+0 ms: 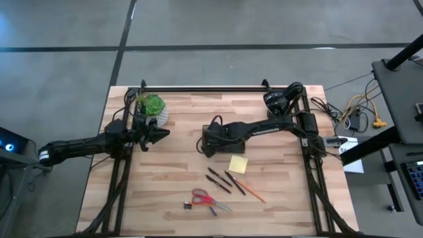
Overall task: Pick and place office supplies into organizer
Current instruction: Put the top black binder clip into the black desk organizer, then put the black binder clip into the black desk organizer
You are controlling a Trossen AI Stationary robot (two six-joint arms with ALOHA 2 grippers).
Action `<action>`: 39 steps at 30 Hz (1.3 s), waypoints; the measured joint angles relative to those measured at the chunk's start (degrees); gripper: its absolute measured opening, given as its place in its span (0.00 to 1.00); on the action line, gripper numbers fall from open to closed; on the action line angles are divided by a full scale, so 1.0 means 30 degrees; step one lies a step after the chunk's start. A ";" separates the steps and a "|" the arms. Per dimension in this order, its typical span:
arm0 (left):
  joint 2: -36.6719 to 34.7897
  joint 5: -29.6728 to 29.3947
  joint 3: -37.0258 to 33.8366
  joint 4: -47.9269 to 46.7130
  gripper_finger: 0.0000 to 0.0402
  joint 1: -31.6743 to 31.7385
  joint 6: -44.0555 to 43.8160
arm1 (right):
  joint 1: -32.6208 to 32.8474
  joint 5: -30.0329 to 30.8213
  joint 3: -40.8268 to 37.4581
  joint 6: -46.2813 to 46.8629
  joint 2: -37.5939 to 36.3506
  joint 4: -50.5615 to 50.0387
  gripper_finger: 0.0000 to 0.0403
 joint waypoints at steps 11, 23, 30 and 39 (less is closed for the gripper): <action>0.0004 -0.0001 0.0000 -0.0015 0.11 -0.0001 0.0000 | -0.0195 -0.0610 -0.0015 0.1067 0.0356 0.0466 0.07; 0.0012 0.0000 0.0000 0.0000 0.11 0.0000 0.0000 | 0.0873 -0.0785 0.0333 -0.2201 0.0336 0.2360 0.39; -0.0015 -0.0013 0.0000 0.0006 0.11 0.0008 0.0582 | 0.3400 -0.2886 0.0729 -0.8225 0.0299 0.3007 0.40; -0.0110 -0.0052 0.0101 0.3565 0.11 0.0000 -0.1018 | 0.5592 -0.2819 0.0834 -0.3053 0.0299 0.2880 0.36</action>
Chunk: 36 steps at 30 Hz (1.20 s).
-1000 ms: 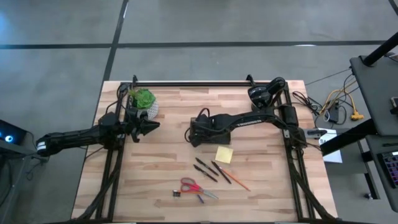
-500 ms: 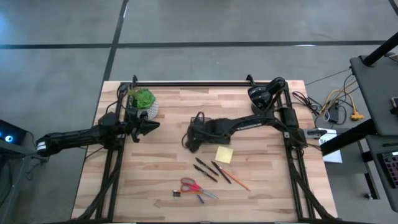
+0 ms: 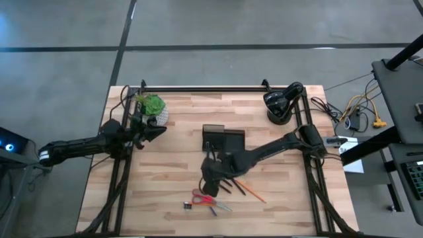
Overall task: Pick and place office supplies into organizer
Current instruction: Put the black binder clip into the black desk organizer
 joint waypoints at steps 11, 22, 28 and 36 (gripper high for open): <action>0.0094 0.0535 0.0033 0.7813 0.11 -0.0029 -0.3520 | 0.3451 -0.0040 0.0128 0.7354 -0.0015 0.0014 0.33; 0.1338 0.1266 0.2347 0.7104 0.11 -0.0577 -0.4882 | 0.7304 0.0586 0.0084 1.1413 -0.0007 -0.0893 0.33; 0.4122 0.4702 0.4821 0.5247 0.11 -0.1810 -0.4467 | 0.9366 0.0776 0.0031 1.4074 0.0028 -0.1579 0.33; 0.8396 0.6156 0.7718 -0.2345 0.11 -0.6809 -0.2870 | 1.1163 0.2284 -0.0457 1.7284 0.0036 -0.2109 0.33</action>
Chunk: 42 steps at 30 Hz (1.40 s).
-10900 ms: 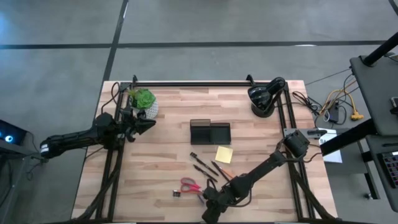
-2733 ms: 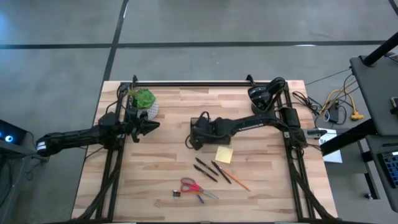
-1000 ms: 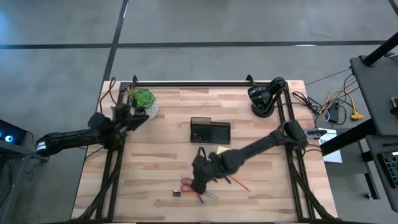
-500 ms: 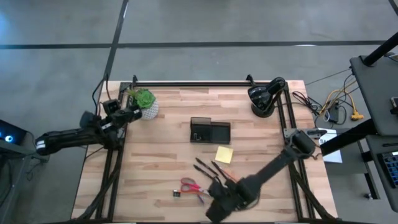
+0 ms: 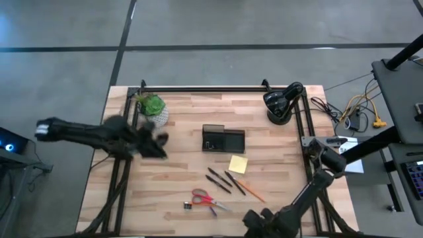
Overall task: Pick and place office supplies into organizer
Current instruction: Put the black binder clip into the black desk organizer
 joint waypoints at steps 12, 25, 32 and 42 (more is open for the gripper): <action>0.4193 -1.2299 0.4732 -1.2404 0.11 -0.9296 0.3567 | 0.0036 0.1415 -0.0068 -0.0671 0.0022 -0.0516 0.33; 1.3246 -1.8666 1.0958 -1.7660 0.11 -1.3443 0.7378 | 0.0059 0.1390 -0.0071 -0.0698 0.0022 -0.1478 0.33; 1.7695 -1.8890 1.3960 -1.7613 0.11 -1.4492 0.7048 | 0.0352 0.1232 -0.0071 -0.1208 0.0022 -0.1543 0.33; 2.1801 -2.0826 1.7201 -1.9930 0.16 -1.5321 0.2936 | 0.0820 0.0392 -0.0076 -0.2205 0.0022 -0.3275 0.33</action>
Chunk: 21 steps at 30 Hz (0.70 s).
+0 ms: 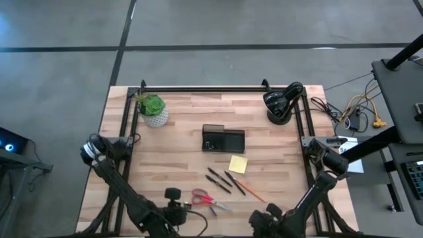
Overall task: Pick and place office supplies into organizer
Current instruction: Put the black binder clip into the black desk organizer
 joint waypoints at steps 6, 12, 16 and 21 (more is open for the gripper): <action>0.0377 0.0246 0.0685 -0.0465 0.28 0.0011 -0.0046 | 0.0099 -0.0007 -0.0003 -0.0076 -0.0005 -0.0134 0.33; 0.0360 0.0477 0.0116 -0.0474 0.31 -0.0055 -0.0060 | 0.0099 0.0073 -0.0025 -0.0559 0.0000 -0.0466 0.33; 0.0688 0.0610 0.0016 -0.0398 0.31 -0.0055 0.0093 | 0.0099 0.0080 -0.0032 -0.0480 -0.0005 -0.0635 0.33; 0.1481 0.0777 0.0006 0.0304 0.31 -0.0047 0.0486 | 0.0099 0.0087 -0.0032 -0.0468 0.0000 -0.0637 0.33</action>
